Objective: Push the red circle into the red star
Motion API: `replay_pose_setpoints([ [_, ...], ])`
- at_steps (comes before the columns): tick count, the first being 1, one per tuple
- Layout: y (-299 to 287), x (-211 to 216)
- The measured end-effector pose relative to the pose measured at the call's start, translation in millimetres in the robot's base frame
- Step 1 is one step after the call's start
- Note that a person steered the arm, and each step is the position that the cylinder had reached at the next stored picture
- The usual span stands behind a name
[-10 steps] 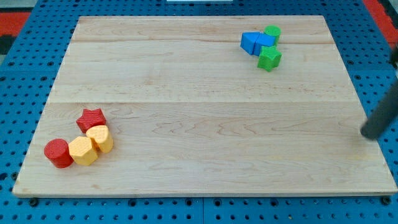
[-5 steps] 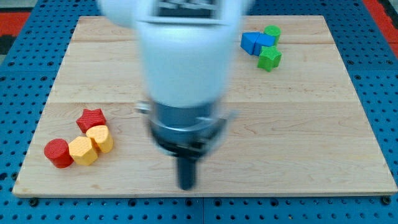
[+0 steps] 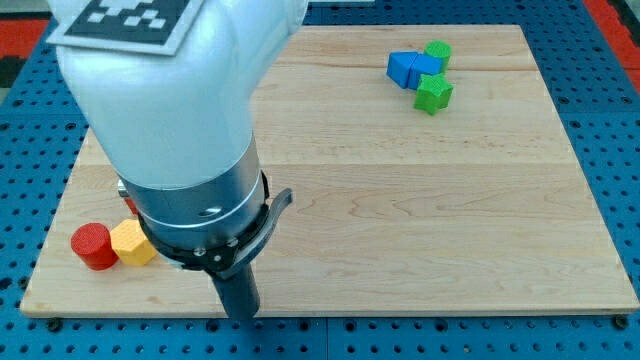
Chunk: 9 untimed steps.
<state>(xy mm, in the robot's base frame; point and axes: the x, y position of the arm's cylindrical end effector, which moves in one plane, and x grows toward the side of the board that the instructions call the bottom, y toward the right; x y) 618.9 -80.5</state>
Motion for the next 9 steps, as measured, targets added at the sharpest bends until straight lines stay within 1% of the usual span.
replay_pose_setpoints([
  [1,-51,-1],
  [2,-121,-1],
  [3,-171,-20],
  [4,-175,-65],
  [5,-168,-113],
  [6,-158,-111],
  [7,-171,-67],
  [8,-161,-51],
  [9,-158,-83],
])
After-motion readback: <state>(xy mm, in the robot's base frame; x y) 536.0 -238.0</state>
